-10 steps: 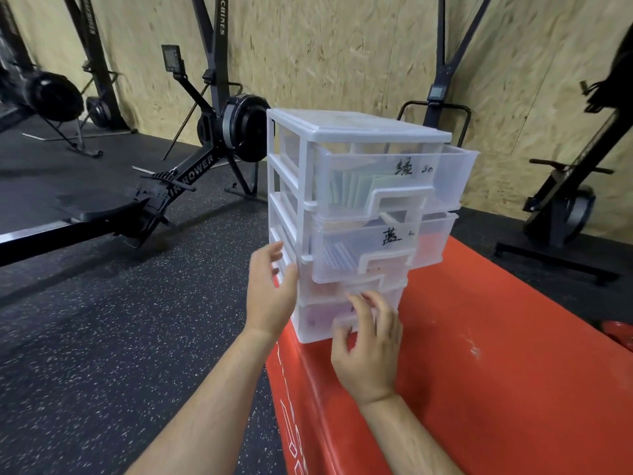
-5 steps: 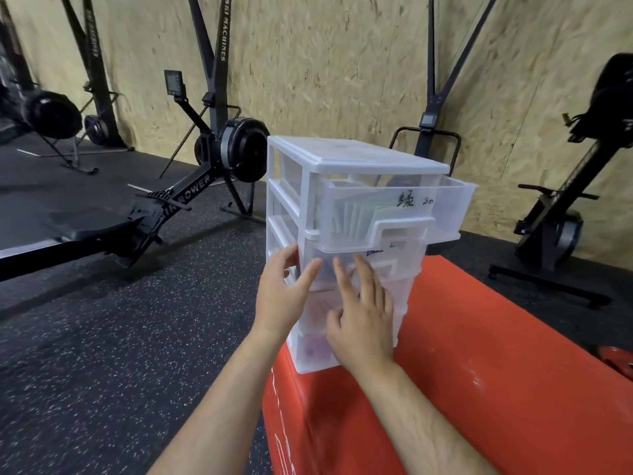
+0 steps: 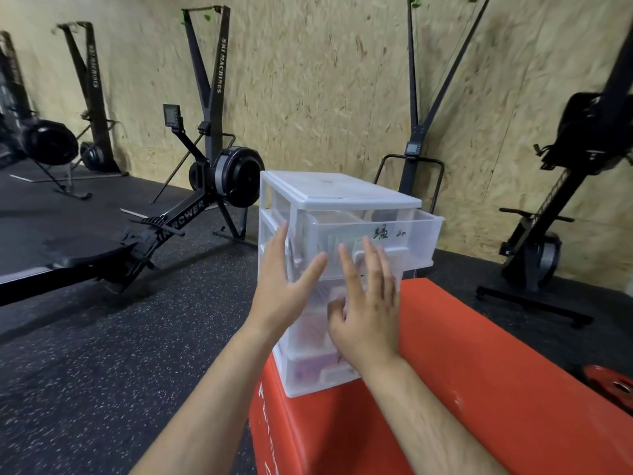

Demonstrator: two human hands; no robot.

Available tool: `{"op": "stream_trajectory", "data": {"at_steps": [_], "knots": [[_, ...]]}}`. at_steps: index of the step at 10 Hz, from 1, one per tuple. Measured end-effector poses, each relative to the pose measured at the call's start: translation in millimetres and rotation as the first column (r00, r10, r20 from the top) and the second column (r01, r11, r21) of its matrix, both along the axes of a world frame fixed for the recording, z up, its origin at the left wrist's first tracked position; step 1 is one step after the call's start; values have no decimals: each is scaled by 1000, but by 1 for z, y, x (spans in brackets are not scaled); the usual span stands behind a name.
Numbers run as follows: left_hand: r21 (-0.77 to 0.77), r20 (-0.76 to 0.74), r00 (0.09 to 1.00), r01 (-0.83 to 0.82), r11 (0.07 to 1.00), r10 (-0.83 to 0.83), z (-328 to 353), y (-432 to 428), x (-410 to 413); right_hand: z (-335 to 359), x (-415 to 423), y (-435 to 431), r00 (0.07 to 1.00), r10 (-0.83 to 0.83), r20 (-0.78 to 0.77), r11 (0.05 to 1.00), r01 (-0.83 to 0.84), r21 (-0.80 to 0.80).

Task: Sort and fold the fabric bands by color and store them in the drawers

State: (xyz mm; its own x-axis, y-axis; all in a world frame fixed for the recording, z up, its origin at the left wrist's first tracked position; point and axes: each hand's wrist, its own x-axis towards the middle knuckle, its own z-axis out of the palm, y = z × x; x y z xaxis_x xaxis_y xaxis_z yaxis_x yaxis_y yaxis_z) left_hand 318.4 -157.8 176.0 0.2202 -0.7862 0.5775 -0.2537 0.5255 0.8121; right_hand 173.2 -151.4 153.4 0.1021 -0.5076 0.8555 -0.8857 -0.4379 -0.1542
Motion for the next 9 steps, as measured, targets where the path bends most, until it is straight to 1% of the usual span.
{"op": "stream_trajectory", "data": {"at_steps": [1,2,3,4,5,6,7,8,9], "knots": [[13,88,993,76,997,-77,27,-9,9,14,-1,-6,997,-34,-71,996,40,78],[30,166,986,31,999,-35,35,-17,19,18,1,-10,993,-30,-114,989,46,143],[57,189,981,-55,997,44,31,-31,26,22,6,-20,989,13,-150,972,22,235],[45,244,962,-134,990,119,32,-42,27,28,13,-28,986,31,-166,952,22,306],[6,255,955,-158,987,152,37,-41,25,29,19,-32,986,16,-169,941,42,336],[-2,272,951,-151,989,146,38,-37,25,28,19,-29,982,4,-188,936,62,346],[16,298,945,-145,989,134,43,-31,23,40,14,-22,969,-1,-246,916,99,388],[37,412,897,-193,980,162,49,-16,24,58,5,-3,962,3,-274,910,110,399],[-48,520,816,-266,963,251,57,16,20,75,-12,24,973,-58,-222,934,132,332]]}}
